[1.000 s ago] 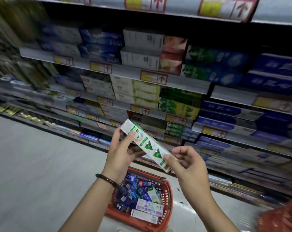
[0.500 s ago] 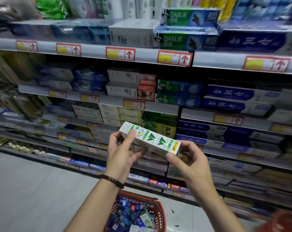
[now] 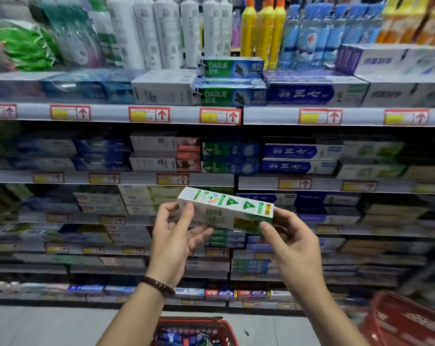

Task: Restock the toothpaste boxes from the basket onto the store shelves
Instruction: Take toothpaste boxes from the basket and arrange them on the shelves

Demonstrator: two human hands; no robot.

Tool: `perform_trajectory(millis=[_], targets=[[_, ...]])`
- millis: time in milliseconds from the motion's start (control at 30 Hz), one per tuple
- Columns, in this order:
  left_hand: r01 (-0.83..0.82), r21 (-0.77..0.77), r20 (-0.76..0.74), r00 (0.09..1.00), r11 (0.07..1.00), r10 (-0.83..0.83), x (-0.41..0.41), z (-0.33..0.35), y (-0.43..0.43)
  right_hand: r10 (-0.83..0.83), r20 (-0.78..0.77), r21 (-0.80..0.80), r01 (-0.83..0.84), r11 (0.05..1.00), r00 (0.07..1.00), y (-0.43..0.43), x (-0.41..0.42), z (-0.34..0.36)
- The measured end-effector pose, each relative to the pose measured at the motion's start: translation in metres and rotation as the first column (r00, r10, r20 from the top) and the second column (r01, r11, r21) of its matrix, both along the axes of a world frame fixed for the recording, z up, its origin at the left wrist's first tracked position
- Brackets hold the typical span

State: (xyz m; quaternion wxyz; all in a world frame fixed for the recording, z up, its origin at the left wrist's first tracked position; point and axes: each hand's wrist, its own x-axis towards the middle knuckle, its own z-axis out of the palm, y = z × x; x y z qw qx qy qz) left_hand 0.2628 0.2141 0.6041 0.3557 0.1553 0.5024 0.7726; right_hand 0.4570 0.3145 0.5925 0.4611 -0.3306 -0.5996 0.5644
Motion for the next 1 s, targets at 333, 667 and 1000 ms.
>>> perform_trajectory(millis=[333,667,1000], targets=[[0.141,0.049,-0.048,0.989,0.989,-0.139,0.006,0.002,-0.006,-0.196,-0.025,-0.001,0.196,0.981,0.980,-0.028,0.020,0.009],[0.296,0.039,-0.015,0.955,0.954,-0.296,0.043,0.001,-0.004,-0.368,-0.047,-0.012,0.368,0.930,0.929,-0.050,0.069,0.010],[0.273,0.030,0.019,0.962,0.962,-0.273,0.106,0.009,0.018,-0.430,-0.091,-0.090,0.423,0.902,0.898,-0.022,0.127,0.008]])
